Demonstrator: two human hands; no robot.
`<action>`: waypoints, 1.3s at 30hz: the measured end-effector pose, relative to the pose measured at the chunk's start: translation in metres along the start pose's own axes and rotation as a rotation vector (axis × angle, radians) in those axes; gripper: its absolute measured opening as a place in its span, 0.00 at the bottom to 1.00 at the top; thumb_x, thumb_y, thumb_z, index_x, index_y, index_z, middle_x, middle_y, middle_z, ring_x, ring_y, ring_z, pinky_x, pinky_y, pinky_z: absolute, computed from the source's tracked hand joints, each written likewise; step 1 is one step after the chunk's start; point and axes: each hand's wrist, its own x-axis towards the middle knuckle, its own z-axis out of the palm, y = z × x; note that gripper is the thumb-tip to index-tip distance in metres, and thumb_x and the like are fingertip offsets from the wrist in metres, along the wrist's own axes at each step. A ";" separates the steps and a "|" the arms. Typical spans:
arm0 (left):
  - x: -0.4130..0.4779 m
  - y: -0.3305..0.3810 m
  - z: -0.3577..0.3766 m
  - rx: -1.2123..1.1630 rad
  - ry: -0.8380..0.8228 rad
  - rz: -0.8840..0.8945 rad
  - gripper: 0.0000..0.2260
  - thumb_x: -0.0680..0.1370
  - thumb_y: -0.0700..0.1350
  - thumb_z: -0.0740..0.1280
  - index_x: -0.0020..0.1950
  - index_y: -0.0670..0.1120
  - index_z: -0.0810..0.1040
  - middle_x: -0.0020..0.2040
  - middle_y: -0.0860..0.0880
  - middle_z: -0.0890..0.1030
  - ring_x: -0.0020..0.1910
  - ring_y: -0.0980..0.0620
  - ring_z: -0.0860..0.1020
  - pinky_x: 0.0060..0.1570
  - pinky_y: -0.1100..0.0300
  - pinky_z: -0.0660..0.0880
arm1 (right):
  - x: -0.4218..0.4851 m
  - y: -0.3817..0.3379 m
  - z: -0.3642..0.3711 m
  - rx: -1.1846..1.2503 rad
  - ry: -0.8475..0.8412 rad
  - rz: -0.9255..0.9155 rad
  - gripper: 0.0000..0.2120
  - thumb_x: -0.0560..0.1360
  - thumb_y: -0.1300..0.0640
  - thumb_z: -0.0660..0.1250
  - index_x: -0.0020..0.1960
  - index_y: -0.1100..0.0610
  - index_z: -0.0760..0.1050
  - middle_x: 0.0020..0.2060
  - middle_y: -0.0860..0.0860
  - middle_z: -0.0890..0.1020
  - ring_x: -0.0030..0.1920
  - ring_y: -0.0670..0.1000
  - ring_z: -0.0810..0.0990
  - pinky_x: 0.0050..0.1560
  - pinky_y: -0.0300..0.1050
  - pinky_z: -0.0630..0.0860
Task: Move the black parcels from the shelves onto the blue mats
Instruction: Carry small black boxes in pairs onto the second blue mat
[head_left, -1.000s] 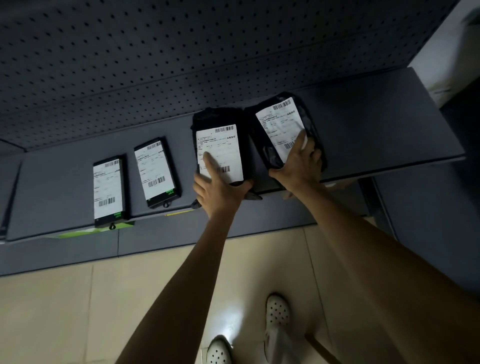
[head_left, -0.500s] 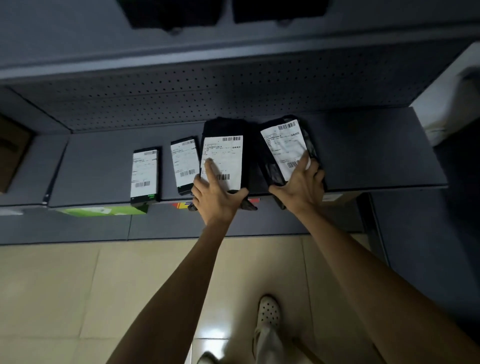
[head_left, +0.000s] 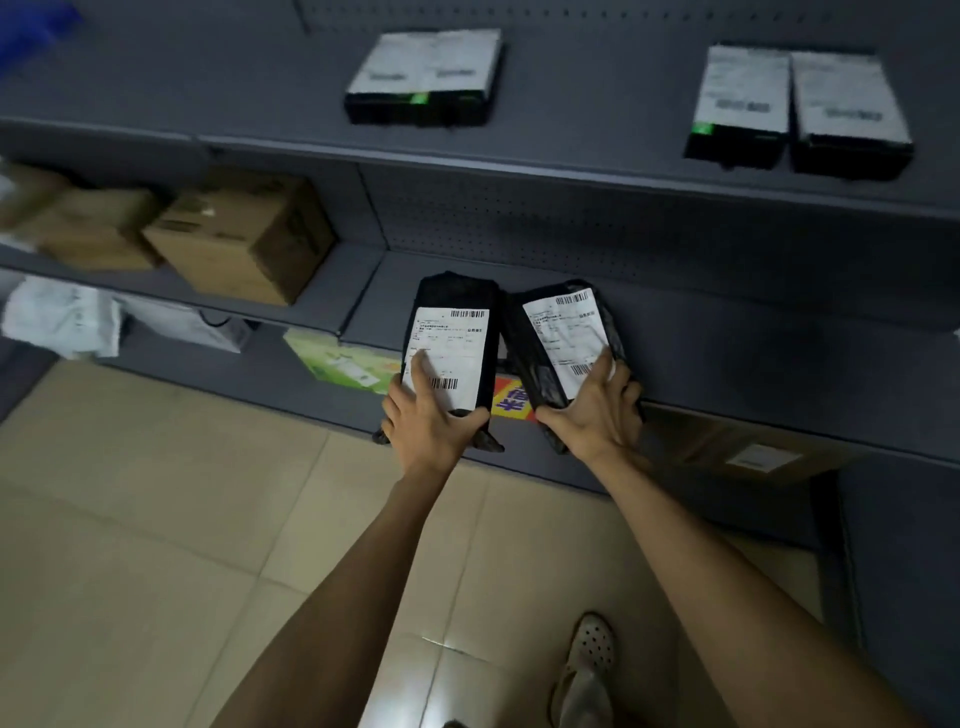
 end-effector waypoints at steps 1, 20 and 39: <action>-0.001 -0.015 -0.019 -0.004 0.024 -0.014 0.47 0.63 0.57 0.76 0.78 0.52 0.57 0.68 0.39 0.66 0.64 0.37 0.67 0.61 0.41 0.66 | -0.012 -0.019 0.002 0.002 -0.006 -0.030 0.59 0.61 0.36 0.75 0.78 0.60 0.48 0.72 0.59 0.60 0.67 0.63 0.64 0.56 0.55 0.73; 0.046 -0.212 -0.368 -0.093 0.549 -0.218 0.48 0.63 0.60 0.74 0.78 0.51 0.56 0.67 0.40 0.66 0.66 0.38 0.66 0.65 0.42 0.66 | -0.165 -0.402 -0.017 0.068 0.014 -0.611 0.55 0.63 0.39 0.74 0.78 0.60 0.49 0.70 0.57 0.62 0.67 0.62 0.65 0.59 0.54 0.72; 0.340 -0.255 -0.530 -0.086 0.710 -0.284 0.45 0.66 0.60 0.74 0.77 0.50 0.56 0.69 0.40 0.66 0.67 0.39 0.65 0.67 0.43 0.63 | -0.008 -0.739 0.000 0.145 0.040 -0.836 0.54 0.65 0.37 0.72 0.78 0.60 0.49 0.73 0.59 0.61 0.69 0.64 0.63 0.66 0.56 0.66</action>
